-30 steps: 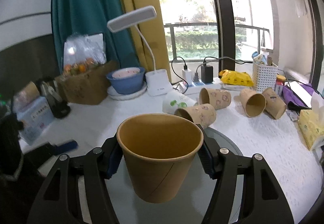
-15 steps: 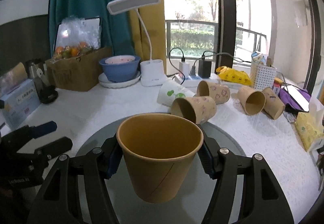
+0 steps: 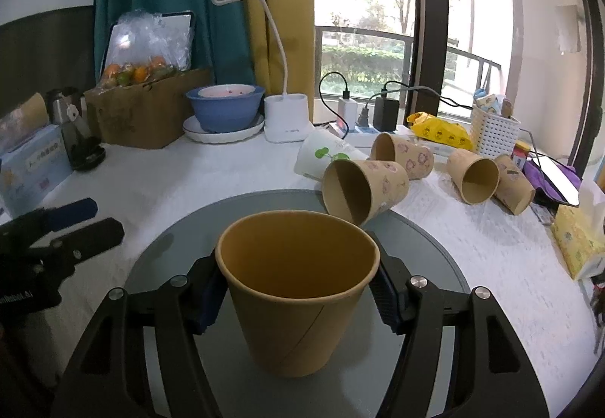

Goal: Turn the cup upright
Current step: 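Lower the cup opening-up onto the grey mat with the right tool and open it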

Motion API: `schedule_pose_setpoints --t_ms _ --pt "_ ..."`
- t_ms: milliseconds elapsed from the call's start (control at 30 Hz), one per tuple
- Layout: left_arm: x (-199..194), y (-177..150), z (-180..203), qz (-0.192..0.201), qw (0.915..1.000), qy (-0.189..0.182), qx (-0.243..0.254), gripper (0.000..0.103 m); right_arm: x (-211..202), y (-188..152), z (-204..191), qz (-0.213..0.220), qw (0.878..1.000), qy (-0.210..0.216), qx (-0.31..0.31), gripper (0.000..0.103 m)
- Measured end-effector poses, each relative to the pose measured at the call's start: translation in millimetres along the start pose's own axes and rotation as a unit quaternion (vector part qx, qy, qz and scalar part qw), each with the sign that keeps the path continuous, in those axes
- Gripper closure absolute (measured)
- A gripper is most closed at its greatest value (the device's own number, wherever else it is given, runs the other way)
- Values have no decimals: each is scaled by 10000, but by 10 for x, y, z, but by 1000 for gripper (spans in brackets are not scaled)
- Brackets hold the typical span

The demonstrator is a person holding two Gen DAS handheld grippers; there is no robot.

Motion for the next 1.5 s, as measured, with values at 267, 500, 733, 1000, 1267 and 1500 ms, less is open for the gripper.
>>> schedule_pose_setpoints --t_ms 267,500,733,1000,1267,1500 --pt "-26 7 30 15 10000 -26 15 26 -7 -49 44 -74 9999 -147 13 33" --pt "-10 -6 57 -38 10000 -50 39 26 -12 -84 73 -86 9998 -192 20 28" --pt "-3 -8 59 -54 10000 -68 46 26 -26 -85 109 -86 9998 -167 107 27" --pt "-26 10 88 -21 9999 -94 53 26 -96 -17 129 9 9998 -109 182 19" --pt "-158 129 183 157 9997 -162 101 26 -350 122 93 172 9997 -35 189 18" --pt "-334 223 262 323 9991 -250 113 26 -628 199 76 284 9994 -111 152 18"
Point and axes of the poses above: each gripper's, at about its wrist camera, not at the fingertips, and x roughly the way its jaws point, z to its right, y to its top, the point moved 7 cm from there along x, roughly the way its jaws point
